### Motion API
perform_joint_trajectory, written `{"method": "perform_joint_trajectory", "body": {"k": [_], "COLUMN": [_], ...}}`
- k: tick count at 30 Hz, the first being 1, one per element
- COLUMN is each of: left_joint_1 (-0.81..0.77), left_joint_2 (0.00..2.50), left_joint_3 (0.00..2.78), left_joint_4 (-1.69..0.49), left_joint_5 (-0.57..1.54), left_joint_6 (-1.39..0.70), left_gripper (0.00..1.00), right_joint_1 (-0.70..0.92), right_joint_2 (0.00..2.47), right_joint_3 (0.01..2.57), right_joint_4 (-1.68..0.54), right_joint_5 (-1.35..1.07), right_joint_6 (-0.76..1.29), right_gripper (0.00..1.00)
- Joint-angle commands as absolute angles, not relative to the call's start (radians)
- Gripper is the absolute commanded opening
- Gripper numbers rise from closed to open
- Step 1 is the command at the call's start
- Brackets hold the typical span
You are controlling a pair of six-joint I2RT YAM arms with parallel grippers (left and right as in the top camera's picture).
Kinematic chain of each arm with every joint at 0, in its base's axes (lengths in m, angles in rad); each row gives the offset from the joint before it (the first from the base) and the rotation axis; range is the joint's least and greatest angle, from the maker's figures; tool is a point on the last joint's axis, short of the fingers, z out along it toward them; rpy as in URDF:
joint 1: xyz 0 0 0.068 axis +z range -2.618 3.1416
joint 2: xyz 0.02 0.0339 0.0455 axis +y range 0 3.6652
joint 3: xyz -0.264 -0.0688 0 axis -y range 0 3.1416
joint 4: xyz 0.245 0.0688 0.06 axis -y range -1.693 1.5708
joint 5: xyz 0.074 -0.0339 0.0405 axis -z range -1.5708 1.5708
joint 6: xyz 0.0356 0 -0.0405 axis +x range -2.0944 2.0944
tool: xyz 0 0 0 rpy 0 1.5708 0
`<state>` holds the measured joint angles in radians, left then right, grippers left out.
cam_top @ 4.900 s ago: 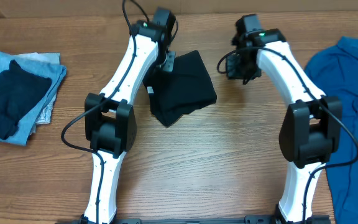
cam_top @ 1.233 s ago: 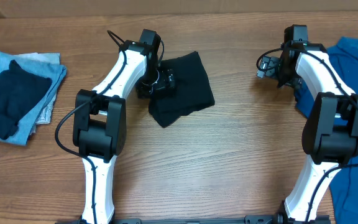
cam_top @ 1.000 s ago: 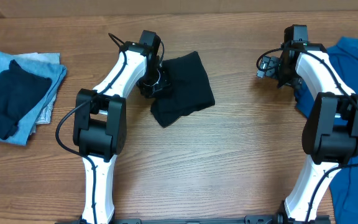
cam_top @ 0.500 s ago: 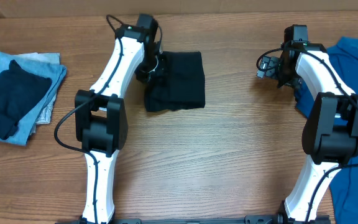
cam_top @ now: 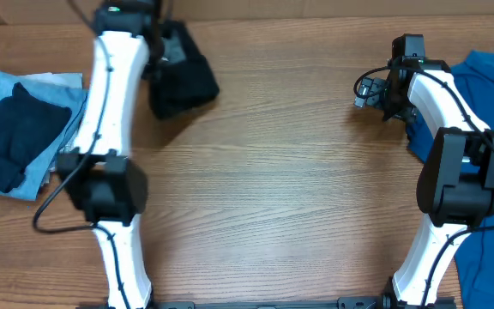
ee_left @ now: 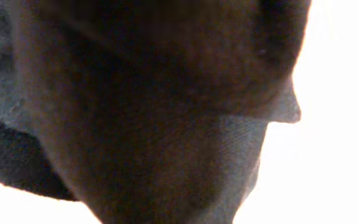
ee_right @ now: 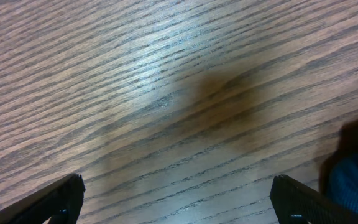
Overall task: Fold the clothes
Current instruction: 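Carry the bundle left with the left gripper onto the clothes stack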
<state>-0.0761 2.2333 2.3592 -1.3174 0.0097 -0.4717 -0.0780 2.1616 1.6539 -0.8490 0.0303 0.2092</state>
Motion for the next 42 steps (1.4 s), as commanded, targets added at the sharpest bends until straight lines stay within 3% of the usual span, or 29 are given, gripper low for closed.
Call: {"method": "perform_joint_trajectory", "body": {"k": [1,9,14,26,35,38,42], "left_joint_1": [0.044,0.353,0.478,0.59,0.596,0.644,0.669], "left_joint_2": [2.131,2.084,2.039,2.039,2.037,2.0,1.948], "left_joint_3": [2.393,2.393,2.393,2.267,1.994,1.994,1.994], "left_joint_4": [-1.335,-1.448,-1.385,-1.202,-0.862,-0.771,-0.799], "left_joint_5": [-0.008,0.001,0.013,-0.047,0.321,0.559,0.492], "left_joint_6": [-0.494,-0.482,-0.404,-0.51,-0.456,-0.464,-0.487], "left_gripper": [0.04,0.04,0.04,0.04,0.04,0.04,0.04], "right_joint_1": [-0.08,-0.08,-0.08,-0.08,-0.08,-0.08,-0.08], "right_joint_2": [2.156,2.156,2.156,2.156,2.156,2.156,2.157], "right_joint_3": [1.649,1.649,1.649,1.649,1.649,1.649,1.649], "right_joint_4": [-0.846,-0.846,-0.846,-0.846,-0.846,-0.846,-0.846], "right_joint_5": [0.036,0.036,0.036,0.036,0.036,0.036,0.036], "right_joint_6": [0.21,0.21,0.21,0.21,0.21,0.21,0.21], "right_gripper": [1.0,1.0,1.0,1.0,1.0,1.0,1.0]}}
